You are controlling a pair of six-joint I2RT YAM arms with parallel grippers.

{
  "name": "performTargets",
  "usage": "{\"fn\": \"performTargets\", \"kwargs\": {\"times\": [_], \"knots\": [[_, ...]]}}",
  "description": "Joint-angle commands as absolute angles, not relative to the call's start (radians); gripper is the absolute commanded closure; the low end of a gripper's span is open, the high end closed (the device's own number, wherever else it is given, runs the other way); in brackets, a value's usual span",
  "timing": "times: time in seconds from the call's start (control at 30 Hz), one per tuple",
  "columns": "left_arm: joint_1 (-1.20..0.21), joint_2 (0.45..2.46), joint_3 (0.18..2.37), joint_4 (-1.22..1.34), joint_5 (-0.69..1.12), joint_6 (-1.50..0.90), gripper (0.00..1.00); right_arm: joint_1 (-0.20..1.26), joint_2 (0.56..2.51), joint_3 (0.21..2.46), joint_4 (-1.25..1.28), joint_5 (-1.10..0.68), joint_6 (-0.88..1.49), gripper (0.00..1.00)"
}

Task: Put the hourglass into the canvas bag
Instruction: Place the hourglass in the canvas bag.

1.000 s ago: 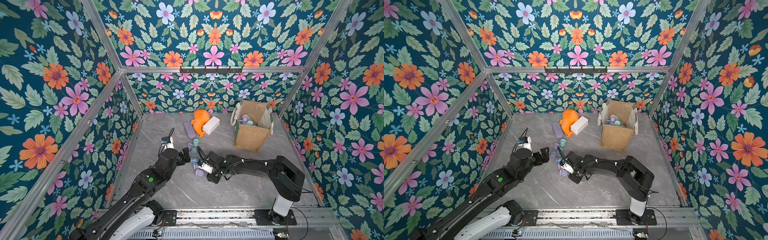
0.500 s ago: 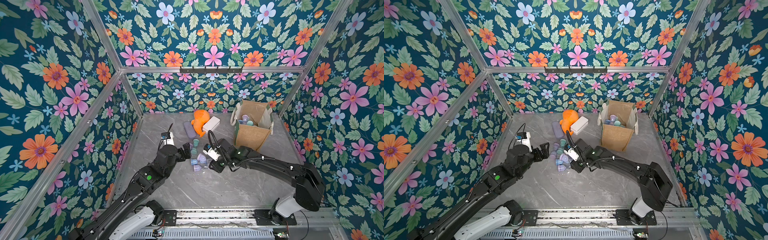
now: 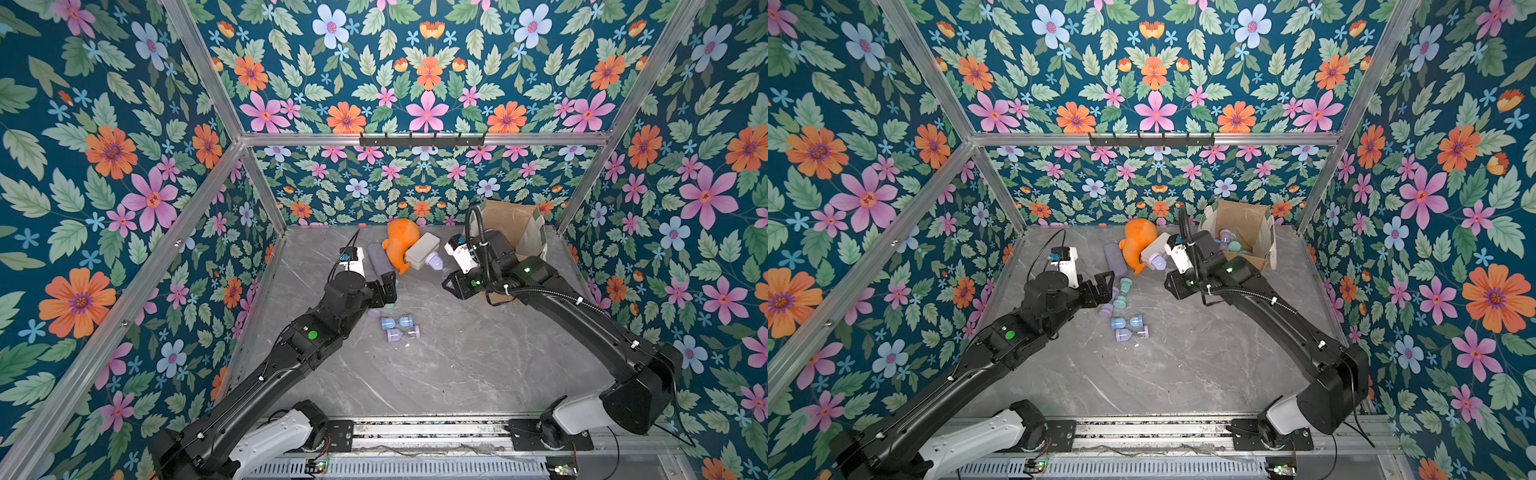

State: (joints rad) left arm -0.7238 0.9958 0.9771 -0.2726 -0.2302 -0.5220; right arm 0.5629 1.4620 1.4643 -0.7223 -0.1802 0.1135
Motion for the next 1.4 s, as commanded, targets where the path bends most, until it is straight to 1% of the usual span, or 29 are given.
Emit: {"fn": "performTargets", "kwargs": {"times": [0.0,0.3,0.5,0.7,0.83,0.97,1.37], "knots": [[-0.723,1.031,0.997,-0.207,-0.182,-0.506,0.0,0.494,1.462,1.517,-0.777,-0.19,0.137,0.59],[-0.723,1.139,1.044,-0.13,-0.123,-0.498,0.0,0.259,1.518,1.647,-0.785,-0.18,0.177,0.59],[-0.723,1.215,1.076,-0.095,-0.092,-0.496,0.0,0.159,1.601,1.697,-0.747,-0.114,0.188,0.59],[-0.724,1.279,1.093,-0.053,-0.067,-0.503,0.0,0.137,1.77,1.799,-0.741,-0.038,0.157,0.59],[-0.724,1.315,1.104,-0.032,-0.041,-0.507,0.0,0.121,1.888,1.89,-0.772,-0.017,0.149,0.59],[-0.723,1.339,1.109,-0.013,-0.033,-0.512,0.0,0.117,1.972,1.934,-0.765,-0.007,0.144,0.59],[-0.722,1.37,1.12,-0.003,-0.017,-0.509,0.0,0.116,2.112,1.944,-0.754,0.036,0.129,0.59]]}}
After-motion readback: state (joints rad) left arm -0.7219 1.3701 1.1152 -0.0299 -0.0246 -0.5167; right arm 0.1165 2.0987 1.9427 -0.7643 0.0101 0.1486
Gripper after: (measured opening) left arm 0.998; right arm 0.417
